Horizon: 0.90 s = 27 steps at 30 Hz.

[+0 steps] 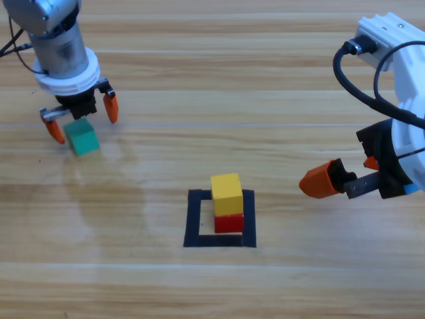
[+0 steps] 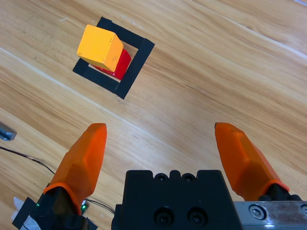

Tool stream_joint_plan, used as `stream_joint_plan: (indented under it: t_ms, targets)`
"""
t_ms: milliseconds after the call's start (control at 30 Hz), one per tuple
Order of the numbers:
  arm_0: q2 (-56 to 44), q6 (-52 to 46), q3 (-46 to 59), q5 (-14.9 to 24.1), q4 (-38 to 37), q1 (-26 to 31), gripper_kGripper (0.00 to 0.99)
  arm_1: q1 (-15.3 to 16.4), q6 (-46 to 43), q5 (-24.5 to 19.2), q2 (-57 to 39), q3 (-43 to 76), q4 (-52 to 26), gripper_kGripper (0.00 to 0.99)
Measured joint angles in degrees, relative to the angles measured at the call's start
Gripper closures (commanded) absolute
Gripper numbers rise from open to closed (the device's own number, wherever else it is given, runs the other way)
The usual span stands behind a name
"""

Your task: Stack the blocks in the rectangular block: red at the bottom, yellow in the middle, green on top

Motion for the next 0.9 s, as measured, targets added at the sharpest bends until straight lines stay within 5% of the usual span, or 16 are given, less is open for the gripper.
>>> stream_joint_plan:
  t_ms: [333,667,900]
  targets:
    - [2.6,0.5,-1.6,-1.2,0.0,1.1,0.048,0.0,0.0,0.0,0.0,0.4,0.0,0.000]
    - [2.7,1.5,-0.3,-1.6,0.0,1.9,0.271,0.0,0.0,0.3,0.0,0.5,-0.1,0.000]
    - [2.6,2.2,-0.1,-1.9,0.3,1.8,0.926,0.0,0.0,0.5,0.0,0.7,-0.2,0.000]
